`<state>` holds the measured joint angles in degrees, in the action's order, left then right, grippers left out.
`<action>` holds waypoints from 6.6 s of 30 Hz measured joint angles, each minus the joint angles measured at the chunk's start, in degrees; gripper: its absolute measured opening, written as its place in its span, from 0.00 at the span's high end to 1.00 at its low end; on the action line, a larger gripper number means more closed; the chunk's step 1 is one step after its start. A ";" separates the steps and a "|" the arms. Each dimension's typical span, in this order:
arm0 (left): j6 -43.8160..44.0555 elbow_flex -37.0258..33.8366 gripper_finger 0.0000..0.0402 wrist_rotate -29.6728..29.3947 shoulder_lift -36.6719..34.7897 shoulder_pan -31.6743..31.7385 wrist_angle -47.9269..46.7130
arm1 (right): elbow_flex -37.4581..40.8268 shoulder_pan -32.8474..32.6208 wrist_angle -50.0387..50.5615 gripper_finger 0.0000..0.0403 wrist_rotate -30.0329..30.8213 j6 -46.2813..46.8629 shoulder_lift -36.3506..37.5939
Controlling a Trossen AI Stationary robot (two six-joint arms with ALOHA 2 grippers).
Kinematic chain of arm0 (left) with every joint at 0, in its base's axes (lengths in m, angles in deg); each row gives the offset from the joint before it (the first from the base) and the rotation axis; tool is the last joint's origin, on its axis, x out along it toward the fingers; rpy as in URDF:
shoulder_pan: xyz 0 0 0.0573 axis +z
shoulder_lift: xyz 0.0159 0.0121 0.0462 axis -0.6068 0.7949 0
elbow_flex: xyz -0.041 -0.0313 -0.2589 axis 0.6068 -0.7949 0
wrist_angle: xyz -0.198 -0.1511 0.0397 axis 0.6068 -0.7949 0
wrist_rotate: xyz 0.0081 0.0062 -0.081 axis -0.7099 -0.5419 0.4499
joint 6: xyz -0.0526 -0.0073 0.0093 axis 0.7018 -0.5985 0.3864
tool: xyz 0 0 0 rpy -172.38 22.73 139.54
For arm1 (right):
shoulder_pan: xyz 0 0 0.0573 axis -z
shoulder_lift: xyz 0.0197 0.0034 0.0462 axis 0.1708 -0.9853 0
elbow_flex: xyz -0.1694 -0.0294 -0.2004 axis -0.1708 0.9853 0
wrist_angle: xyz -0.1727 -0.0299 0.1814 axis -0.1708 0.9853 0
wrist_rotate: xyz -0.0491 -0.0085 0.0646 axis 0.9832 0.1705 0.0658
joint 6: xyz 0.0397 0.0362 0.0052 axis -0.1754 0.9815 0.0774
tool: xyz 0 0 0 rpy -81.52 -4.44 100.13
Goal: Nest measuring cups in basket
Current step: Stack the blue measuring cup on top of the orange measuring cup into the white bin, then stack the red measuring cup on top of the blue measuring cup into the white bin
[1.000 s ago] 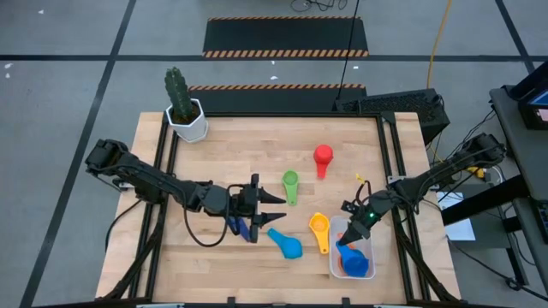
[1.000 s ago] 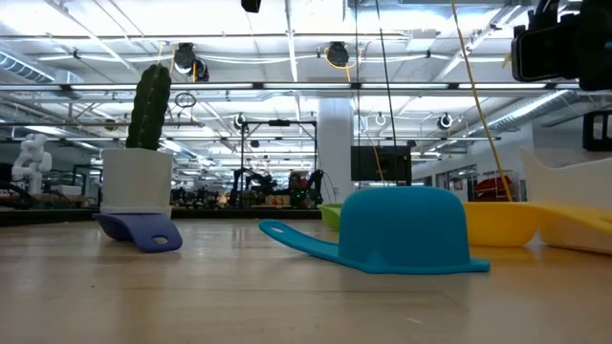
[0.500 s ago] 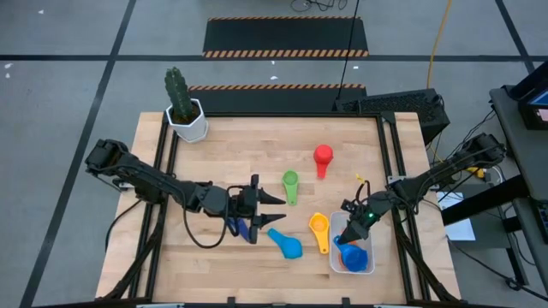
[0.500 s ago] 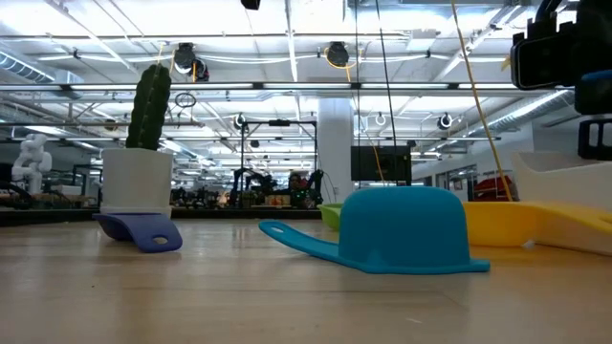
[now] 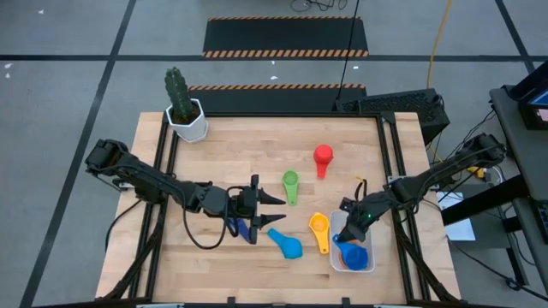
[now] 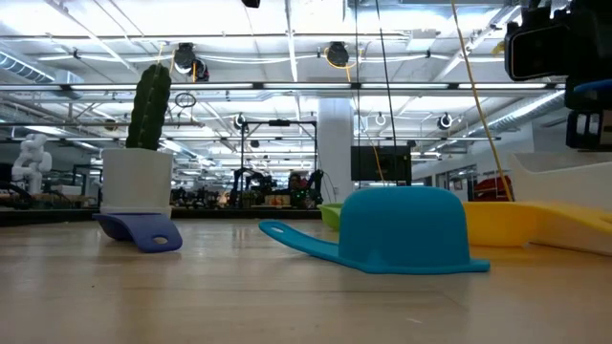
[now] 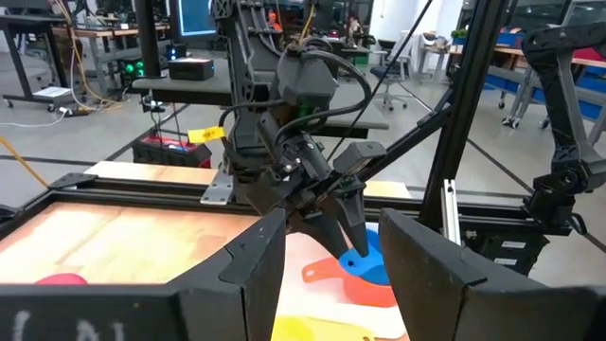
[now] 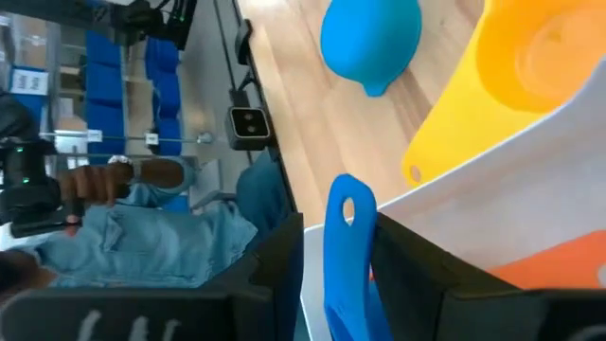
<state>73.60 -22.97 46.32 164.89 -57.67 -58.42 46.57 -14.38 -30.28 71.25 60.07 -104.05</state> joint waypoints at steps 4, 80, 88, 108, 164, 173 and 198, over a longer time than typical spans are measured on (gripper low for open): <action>-0.40 0.00 0.57 0.00 0.00 -0.31 0.00 | -1.54 0.27 3.26 0.72 0.60 -0.97 0.02; -2.16 -0.02 0.57 0.00 0.02 -0.44 0.00 | -40.74 -7.05 57.93 1.00 11.25 -9.98 -36.85; -2.16 -0.02 0.57 0.00 0.02 -0.44 -0.02 | -40.72 -6.87 63.49 1.00 9.51 -8.57 -36.85; -2.16 -0.02 0.57 0.00 0.02 -0.44 -0.04 | -40.69 -7.18 68.46 1.00 6.97 -6.85 -35.59; -1.88 -0.02 0.57 -4.11 0.02 7.23 -15.65 | -20.50 24.07 25.62 0.64 33.93 -65.44 -20.87; -1.97 -0.02 0.57 -3.98 0.02 8.22 -15.43 | -13.32 28.01 19.44 0.54 33.57 -75.80 -20.96; -2.08 -0.02 0.57 -3.21 0.02 9.11 -15.19 | -6.60 27.79 3.24 0.58 38.34 -84.60 -30.96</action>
<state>71.52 -22.99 43.11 164.91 -48.56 -73.61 39.97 13.41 -27.04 109.59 -24.53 -135.01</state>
